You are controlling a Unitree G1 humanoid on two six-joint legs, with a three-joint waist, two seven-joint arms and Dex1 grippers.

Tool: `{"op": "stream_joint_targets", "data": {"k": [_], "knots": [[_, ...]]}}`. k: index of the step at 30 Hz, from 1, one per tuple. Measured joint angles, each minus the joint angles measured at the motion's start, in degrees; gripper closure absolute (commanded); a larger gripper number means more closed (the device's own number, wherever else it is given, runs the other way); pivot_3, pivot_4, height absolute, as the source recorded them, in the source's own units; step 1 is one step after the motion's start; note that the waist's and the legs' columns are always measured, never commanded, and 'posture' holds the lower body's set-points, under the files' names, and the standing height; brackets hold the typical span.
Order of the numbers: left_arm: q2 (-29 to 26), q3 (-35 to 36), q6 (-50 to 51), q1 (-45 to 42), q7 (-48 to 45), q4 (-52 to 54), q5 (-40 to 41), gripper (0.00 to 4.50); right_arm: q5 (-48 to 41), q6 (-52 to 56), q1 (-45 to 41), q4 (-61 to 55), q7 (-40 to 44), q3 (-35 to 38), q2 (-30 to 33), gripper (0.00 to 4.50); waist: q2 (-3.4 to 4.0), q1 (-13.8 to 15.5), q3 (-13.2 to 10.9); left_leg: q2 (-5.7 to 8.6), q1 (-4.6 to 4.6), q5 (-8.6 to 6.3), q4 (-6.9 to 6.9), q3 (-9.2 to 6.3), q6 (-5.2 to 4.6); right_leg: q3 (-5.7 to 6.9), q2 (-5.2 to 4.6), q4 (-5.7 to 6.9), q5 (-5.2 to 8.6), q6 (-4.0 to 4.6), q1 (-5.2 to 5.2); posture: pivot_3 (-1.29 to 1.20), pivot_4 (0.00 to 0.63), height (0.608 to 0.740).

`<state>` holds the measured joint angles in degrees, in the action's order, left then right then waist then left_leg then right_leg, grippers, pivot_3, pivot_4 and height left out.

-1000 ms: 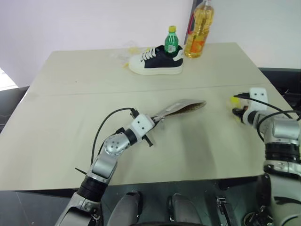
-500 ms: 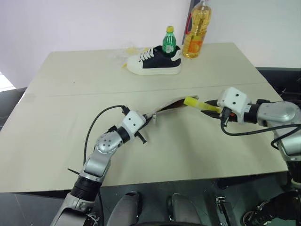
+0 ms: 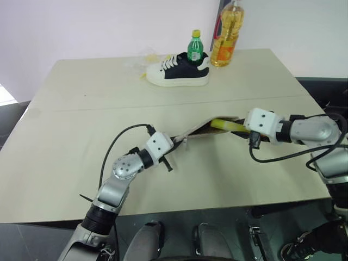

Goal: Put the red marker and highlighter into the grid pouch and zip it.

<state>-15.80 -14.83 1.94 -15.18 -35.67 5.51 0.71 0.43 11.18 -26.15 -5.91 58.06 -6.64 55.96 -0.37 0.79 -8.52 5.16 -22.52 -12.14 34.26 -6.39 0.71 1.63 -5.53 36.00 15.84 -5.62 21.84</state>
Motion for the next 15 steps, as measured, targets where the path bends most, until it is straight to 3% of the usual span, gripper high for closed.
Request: {"op": "stream_joint_targets", "data": {"k": [4,10,15], "knots": [[-0.55,-0.33,0.05,-0.23,-1.79,0.25,0.02,4.50,5.52,-7.99,-2.50,-0.92,2.91,-4.04,2.49,3.66,0.01,-0.07,0.00,-0.01,0.00,0.00,-0.02,0.01,0.00,0.00,0.01,0.00,0.00,0.00,0.01,0.00,0.150,0.738],[-1.07,-0.86,0.15,-0.44,-3.53,0.25,0.01,4.50,10.04,-16.12,-4.25,-1.42,4.17,-7.71,1.09,3.66,0.00,-0.03,-0.01,0.00,0.00,0.00,-0.01,0.00,0.01,-0.01,0.00,0.00,0.00,0.00,0.01,0.00,0.150,0.738],[-0.98,-1.44,0.42,-0.51,-3.75,0.39,0.05,4.50,10.63,-16.62,-5.95,-1.31,4.22,-8.47,-1.34,1.17,0.00,0.02,-0.01,0.01,0.00,0.00,-0.01,-0.01,0.01,-0.01,0.00,0.00,0.00,0.00,0.01,0.00,0.150,0.738]]}}
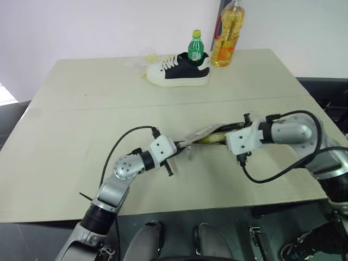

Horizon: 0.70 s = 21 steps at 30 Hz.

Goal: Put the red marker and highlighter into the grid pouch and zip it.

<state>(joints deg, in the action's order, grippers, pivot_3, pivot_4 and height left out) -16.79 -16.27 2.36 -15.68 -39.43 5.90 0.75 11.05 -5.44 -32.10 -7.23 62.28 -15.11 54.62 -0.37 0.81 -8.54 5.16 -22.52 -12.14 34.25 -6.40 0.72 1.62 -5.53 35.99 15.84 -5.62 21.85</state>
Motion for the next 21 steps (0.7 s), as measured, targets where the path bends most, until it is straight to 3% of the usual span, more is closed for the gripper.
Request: {"op": "stream_joint_targets", "data": {"k": [2,3,10,14,17,21], "knots": [[0.05,0.03,0.66,0.09,0.23,0.47,0.21,4.50,-0.54,0.73,-0.30,0.07,0.11,0.34,-0.10,0.14,0.00,0.00,0.00,0.00,0.00,0.00,0.00,-0.01,0.00,0.00,0.00,0.00,0.00,0.00,0.00,0.00,0.150,0.738],[0.20,0.18,0.99,0.23,0.51,0.73,0.59,4.50,-1.61,2.15,-0.30,0.06,0.20,1.11,-0.59,0.06,0.00,-0.02,0.00,0.00,0.00,0.00,0.00,-0.01,0.00,-0.01,0.00,0.00,0.00,0.00,0.00,0.00,0.150,0.738],[5.79,5.30,8.03,-0.38,5.03,1.06,6.76,4.50,-22.22,25.35,-4.93,-3.93,1.38,14.97,-3.30,0.06,-0.02,0.01,0.00,0.00,-0.01,0.00,0.00,-0.07,-0.01,0.02,0.00,0.00,0.00,0.00,-0.01,0.00,0.150,0.738],[10.16,9.40,15.12,-3.40,8.66,0.26,12.16,4.50,-38.78,42.98,-2.47,-9.65,1.40,22.38,-4.78,0.06,-0.10,0.29,-0.01,0.01,-0.06,-0.02,0.06,-0.11,-0.04,0.06,-0.01,-0.01,-0.01,0.00,-0.04,0.00,0.150,0.738],[12.67,11.58,18.78,-5.26,10.23,0.19,15.50,4.50,-41.14,48.26,0.94,-11.67,-3.10,21.83,-8.69,0.06,-0.21,0.01,0.02,0.01,-0.06,-0.03,0.09,-0.10,-0.05,0.07,-0.01,-0.01,-0.01,0.00,-0.05,0.00,0.150,0.738],[14.49,12.85,22.32,-6.75,11.74,0.13,18.84,4.50,-40.91,55.10,2.02,-10.74,-14.95,18.44,-18.05,0.06,-0.18,-0.13,0.02,0.00,-0.06,-0.02,0.06,-0.05,-0.04,0.02,0.02,0.10,-0.01,0.00,0.08,0.00,0.150,0.738]]}}
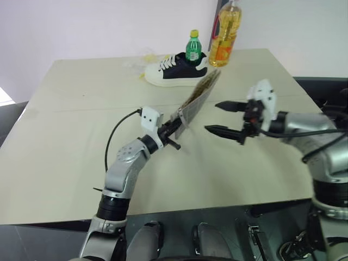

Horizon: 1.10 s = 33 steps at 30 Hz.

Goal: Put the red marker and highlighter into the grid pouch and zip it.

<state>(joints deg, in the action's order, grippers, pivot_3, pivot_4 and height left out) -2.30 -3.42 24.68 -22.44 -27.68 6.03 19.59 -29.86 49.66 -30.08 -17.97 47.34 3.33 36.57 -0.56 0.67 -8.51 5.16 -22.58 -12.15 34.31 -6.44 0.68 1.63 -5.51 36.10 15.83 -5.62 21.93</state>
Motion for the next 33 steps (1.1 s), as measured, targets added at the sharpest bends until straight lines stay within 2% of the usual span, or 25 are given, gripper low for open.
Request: {"op": "stream_joint_targets", "data": {"k": [5,7,8,15,22,25,29,33], "knots": [[-0.67,0.57,1.41,-0.05,0.36,0.00,1.39,4.50,1.83,1.25,-0.33,1.11,-6.97,-4.71,-6.03,0.06,0.00,0.07,0.00,0.04,-0.03,0.00,-0.03,-0.01,0.01,0.00,0.00,-0.01,0.00,0.00,0.02,0.00,0.150,0.738],[-0.99,0.80,1.42,-0.04,0.50,0.03,1.45,4.50,2.74,1.25,-1.56,3.00,-9.15,-5.95,-8.60,0.58,-0.01,0.08,0.00,0.04,-0.03,0.01,-0.02,-0.01,0.01,0.00,0.00,-0.01,-0.01,0.01,0.02,0.00,0.150,0.738],[-0.98,0.79,1.43,-0.05,0.58,0.03,1.49,4.50,2.77,1.25,-1.95,3.57,-9.68,-6.56,-9.24,0.91,-0.01,0.12,0.00,0.05,-0.03,0.01,-0.02,-0.03,0.02,0.01,0.00,-0.01,-0.01,0.01,0.01,0.00,0.150,0.738],[-0.76,0.76,1.42,-0.04,1.79,0.03,1.79,4.50,2.71,1.44,-2.65,4.78,-11.12,-7.58,-10.86,4.41,-0.01,0.05,0.00,0.06,-0.03,0.01,-0.03,-0.03,0.02,0.00,0.00,-0.02,-0.01,0.00,0.02,0.00,0.150,0.738],[-0.81,0.71,1.40,-0.04,1.93,0.03,1.87,4.50,3.29,1.44,-2.66,4.88,-11.62,-8.11,-10.93,4.41,-0.01,0.03,0.00,0.06,-0.03,0.01,-0.05,-0.02,0.02,0.00,0.01,-0.01,-0.01,0.00,0.04,0.00,0.150,0.738],[-1.08,0.75,1.34,-0.02,1.92,0.03,1.89,4.50,2.93,1.23,-2.65,4.75,-10.32,-7.72,-9.91,3.73,-0.01,0.04,0.00,0.06,-0.03,0.01,-0.05,-0.02,0.01,0.00,0.01,-0.02,-0.01,0.00,0.03,0.00,0.150,0.738],[-1.17,0.81,1.30,0.37,1.93,0.04,1.90,4.50,2.16,1.23,-2.34,3.60,-9.30,-7.41,-9.06,1.75,-0.01,0.04,0.00,0.06,-0.03,0.01,-0.05,-0.02,0.01,0.00,0.00,-0.02,-0.01,0.00,0.03,0.00,0.150,0.738],[-1.14,0.76,1.31,0.43,1.92,0.24,2.10,4.50,3.38,0.07,-1.34,2.06,-9.33,-10.22,-9.33,1.75,-0.01,-0.03,0.00,0.05,-0.03,0.01,-0.06,-0.02,0.01,0.00,0.01,-0.02,-0.01,0.00,0.04,0.00,0.150,0.738]]}}
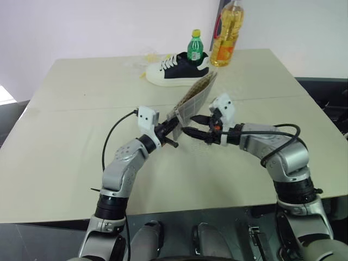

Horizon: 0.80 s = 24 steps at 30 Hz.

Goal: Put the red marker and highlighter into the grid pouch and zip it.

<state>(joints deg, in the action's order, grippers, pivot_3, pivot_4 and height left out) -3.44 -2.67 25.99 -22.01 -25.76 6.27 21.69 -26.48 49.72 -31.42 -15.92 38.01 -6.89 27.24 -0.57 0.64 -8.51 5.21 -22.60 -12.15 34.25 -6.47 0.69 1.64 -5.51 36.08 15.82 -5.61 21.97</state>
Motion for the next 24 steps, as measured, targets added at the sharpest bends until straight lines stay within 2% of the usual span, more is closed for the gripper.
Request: {"op": "stream_joint_targets", "data": {"k": [1,4,7,8,15,19,24], "knots": [[0.02,0.00,0.00,0.00,0.00,0.12,0.07,4.50,0.48,-0.10,0.11,0.03,-0.18,-0.69,-0.27,1.75,0.00,0.03,0.00,0.00,0.00,0.00,0.00,0.00,0.00,0.00,0.00,0.00,0.00,0.00,0.01,0.00,0.150,0.738],[0.05,-0.04,0.01,0.00,0.01,0.26,0.19,4.50,1.77,-0.57,0.10,0.66,-1.31,-1.96,-1.61,2.55,0.00,0.05,0.00,0.00,0.00,0.00,0.00,0.00,0.00,0.00,0.00,0.00,0.00,0.00,0.01,0.00,0.150,0.738],[0.05,-0.05,0.02,0.00,0.03,0.27,0.21,4.50,3.08,-1.61,0.04,1.73,-2.50,-2.21,-2.81,4.13,0.00,0.06,0.00,0.01,0.00,0.00,0.00,0.00,0.00,0.00,0.00,0.00,0.00,0.00,0.01,0.00,0.150,0.738],[0.00,-0.03,0.02,0.00,0.04,0.27,0.21,4.50,3.36,-1.81,0.04,1.97,-2.90,-2.21,-3.18,4.47,0.00,0.06,0.00,0.01,0.00,0.00,0.00,0.00,0.00,0.00,0.00,0.00,0.00,0.00,0.01,0.00,0.150,0.738],[-0.49,-0.02,0.03,0.03,0.09,0.28,0.21,4.50,4.60,-2.39,-0.26,2.49,-3.52,-1.94,-2.41,4.47,0.00,0.10,0.00,0.02,-0.01,0.00,0.00,0.00,0.00,0.00,0.00,0.00,0.00,0.00,0.01,0.00,0.150,0.738],[-2.98,-0.18,-0.38,1.92,-0.67,1.14,-0.02,4.50,6.31,-5.10,-2.98,4.74,-2.11,-0.33,3.83,4.47,0.01,0.07,-0.01,0.02,0.00,0.00,-0.02,0.02,0.00,0.00,0.00,-0.01,0.00,0.00,0.02,0.00,0.150,0.738],[-8.95,-0.41,-2.20,5.94,-4.14,3.90,-1.00,4.50,11.24,-11.21,-8.70,14.25,-2.38,4.22,11.97,4.47,0.01,0.05,-0.01,-0.02,-0.01,0.00,-0.12,0.04,0.00,-0.02,0.00,-0.05,0.01,0.02,0.07,0.00,0.150,0.738]]}}
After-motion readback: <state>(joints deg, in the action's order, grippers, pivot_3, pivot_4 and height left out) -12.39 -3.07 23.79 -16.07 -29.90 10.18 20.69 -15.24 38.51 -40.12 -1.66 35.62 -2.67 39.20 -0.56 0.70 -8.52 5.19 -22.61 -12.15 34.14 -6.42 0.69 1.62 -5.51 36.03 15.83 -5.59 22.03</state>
